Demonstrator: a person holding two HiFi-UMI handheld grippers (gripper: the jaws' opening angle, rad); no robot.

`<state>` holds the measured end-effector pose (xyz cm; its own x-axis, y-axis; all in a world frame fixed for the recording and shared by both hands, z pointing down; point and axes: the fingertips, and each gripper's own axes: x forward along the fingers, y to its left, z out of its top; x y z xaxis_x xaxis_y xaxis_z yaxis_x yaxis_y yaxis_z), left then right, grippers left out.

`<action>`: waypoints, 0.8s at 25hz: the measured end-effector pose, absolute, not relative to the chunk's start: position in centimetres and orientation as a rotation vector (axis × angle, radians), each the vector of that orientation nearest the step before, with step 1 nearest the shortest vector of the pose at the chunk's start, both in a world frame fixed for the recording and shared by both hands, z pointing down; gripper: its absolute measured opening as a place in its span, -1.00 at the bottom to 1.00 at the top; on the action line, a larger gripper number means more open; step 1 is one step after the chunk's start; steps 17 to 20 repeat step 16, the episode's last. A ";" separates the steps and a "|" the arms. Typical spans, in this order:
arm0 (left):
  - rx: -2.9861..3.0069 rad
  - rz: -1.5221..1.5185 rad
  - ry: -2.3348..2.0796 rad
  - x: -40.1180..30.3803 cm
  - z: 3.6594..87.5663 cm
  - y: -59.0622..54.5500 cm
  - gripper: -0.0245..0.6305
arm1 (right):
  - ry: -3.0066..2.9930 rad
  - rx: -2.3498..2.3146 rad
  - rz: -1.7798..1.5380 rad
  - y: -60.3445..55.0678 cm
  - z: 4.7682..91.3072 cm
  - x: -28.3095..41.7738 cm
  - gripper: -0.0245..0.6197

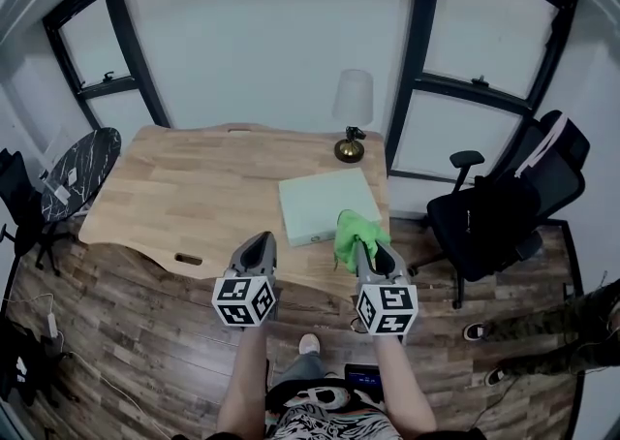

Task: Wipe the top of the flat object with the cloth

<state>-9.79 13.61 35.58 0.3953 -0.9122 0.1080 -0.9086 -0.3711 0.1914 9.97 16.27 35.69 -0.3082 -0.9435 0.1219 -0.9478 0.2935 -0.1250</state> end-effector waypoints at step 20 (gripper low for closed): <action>2.428 0.001 -1.632 -10.7 35.6 15.1 -0.90 | -2.561 1.722 0.285 17.1 36.1 7.9 -0.70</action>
